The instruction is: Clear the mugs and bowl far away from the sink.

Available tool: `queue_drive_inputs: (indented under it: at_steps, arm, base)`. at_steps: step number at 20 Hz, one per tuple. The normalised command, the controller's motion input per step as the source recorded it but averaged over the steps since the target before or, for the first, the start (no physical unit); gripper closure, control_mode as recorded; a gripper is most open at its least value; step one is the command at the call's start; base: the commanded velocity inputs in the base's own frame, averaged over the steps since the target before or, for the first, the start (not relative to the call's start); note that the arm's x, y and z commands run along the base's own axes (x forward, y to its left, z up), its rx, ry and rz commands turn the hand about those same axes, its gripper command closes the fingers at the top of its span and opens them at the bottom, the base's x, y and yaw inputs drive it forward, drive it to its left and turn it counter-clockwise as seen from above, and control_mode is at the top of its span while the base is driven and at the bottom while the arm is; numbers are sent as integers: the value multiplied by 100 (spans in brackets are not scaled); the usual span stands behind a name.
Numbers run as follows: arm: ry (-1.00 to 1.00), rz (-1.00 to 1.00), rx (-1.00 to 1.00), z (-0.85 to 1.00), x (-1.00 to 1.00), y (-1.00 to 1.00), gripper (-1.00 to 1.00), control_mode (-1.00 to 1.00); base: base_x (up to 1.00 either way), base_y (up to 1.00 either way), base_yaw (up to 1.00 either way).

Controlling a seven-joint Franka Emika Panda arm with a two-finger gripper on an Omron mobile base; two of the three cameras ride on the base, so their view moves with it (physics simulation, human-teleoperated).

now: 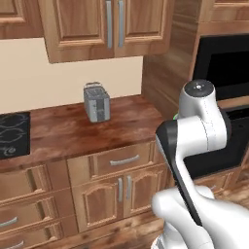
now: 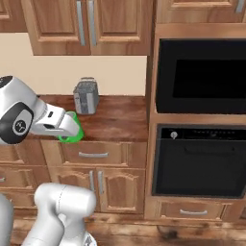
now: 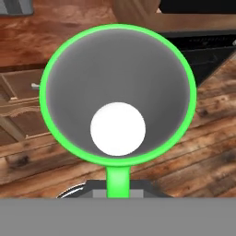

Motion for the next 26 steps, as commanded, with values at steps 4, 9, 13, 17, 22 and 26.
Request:
queue_drive_inputs:
  at_steps: [4, 9, 13, 17, 22, 26]
  arm:
    - [0, 0, 0, 0, 0, 0, 100, 100]
    - [0, 0, 0, 0, 0, 0, 100, 100]
    - [0, 0, 0, 0, 0, 0, 100, 100]
    - [0, 0, 0, 0, 0, 0, 100, 100]
    - [0, 0, 0, 0, 0, 0, 100, 100]
    - [0, 0, 0, 0, 0, 0, 100, 100]
  base:
    - [85, 15, -9]
    - [78, -2, 0]
    - [43, 0, 0]
    - [5, 0, -12]
    - [3, 0, -29]
    - [24, 5, -28]
